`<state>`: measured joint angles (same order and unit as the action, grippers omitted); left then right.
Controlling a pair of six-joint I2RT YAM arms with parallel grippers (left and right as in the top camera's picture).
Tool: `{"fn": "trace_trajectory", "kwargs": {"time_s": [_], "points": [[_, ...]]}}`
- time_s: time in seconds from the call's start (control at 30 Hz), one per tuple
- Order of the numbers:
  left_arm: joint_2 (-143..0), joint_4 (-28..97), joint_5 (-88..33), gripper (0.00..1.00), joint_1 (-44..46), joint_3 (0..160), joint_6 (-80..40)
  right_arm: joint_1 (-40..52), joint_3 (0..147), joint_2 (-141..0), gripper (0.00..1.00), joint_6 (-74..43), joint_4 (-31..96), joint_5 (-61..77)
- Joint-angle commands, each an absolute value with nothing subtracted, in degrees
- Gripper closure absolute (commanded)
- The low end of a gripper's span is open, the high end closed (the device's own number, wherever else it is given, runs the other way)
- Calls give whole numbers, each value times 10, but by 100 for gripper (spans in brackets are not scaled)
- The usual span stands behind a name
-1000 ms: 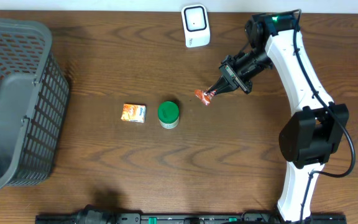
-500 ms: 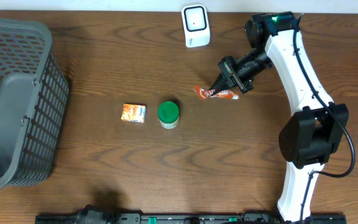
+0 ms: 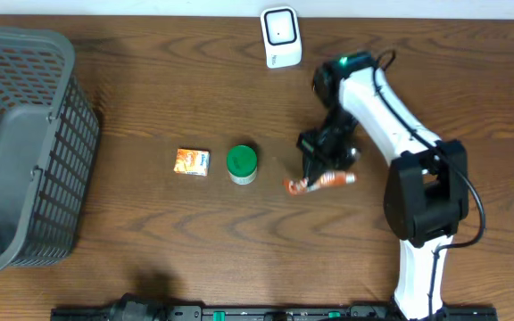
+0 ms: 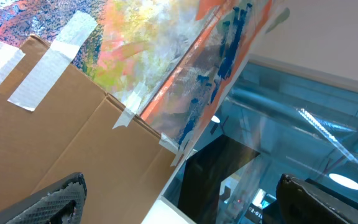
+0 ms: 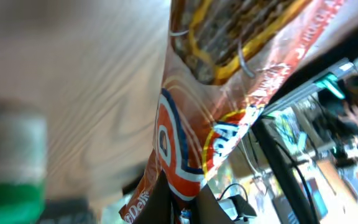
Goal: Scan the item barcode
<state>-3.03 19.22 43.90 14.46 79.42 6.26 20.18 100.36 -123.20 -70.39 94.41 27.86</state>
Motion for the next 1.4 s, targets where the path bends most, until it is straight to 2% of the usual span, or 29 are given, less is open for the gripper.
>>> {"fn": "trace_trajectory", "kwargs": {"time_s": [0.0, 0.1, 0.17, 0.2, 0.3, 0.37, 0.47, 0.63, 0.77, 0.97, 1.1, 1.2, 1.27, 1.37], "points": [[-26, 190, 442, 2, 144, 794, 73, 200, 946, -1223, 98, -783, 930, 253], [-26, 190, 442, 2, 144, 794, 73, 196, 909, -1223, 97, -790, 888, 247], [-26, 190, 442, 2, 144, 794, 73, 192, 889, -1223, 86, -790, 854, 242], [-26, 190, 442, 2, 144, 794, 73, 191, 883, -1223, 84, -788, 844, 241], [-26, 190, 442, 2, 144, 794, 73, 187, 880, -1223, 92, -771, 815, 229], [-26, 190, 442, 2, 144, 794, 73, 185, 881, -1223, 93, -759, 792, 223], [-26, 190, 442, 2, 144, 794, 73, 179, 882, -1223, 87, -655, 731, 222], [-26, 190, 442, 2, 144, 794, 73, 163, 911, -1223, 80, -529, 713, 235], [-26, 190, 442, 2, 144, 794, 73, 145, 965, -1223, 70, -426, 727, 233], [-26, 190, 442, 2, 144, 794, 73, 118, 1045, -1223, 30, -301, 803, 180], [-26, 190, 442, 2, 144, 794, 73, 119, 1048, -1223, 29, -108, 870, 185], [-26, 190, 442, 2, 144, 794, 73, 138, 1025, -1223, 32, -5, 905, 179], [-26, 190, 442, 2, 144, 794, 73, 157, 1000, -1223, 33, 45, 896, 153], [-26, 190, 442, 2, 144, 794, 73, 187, 944, -1223, 31, 52, 856, 92]]}}
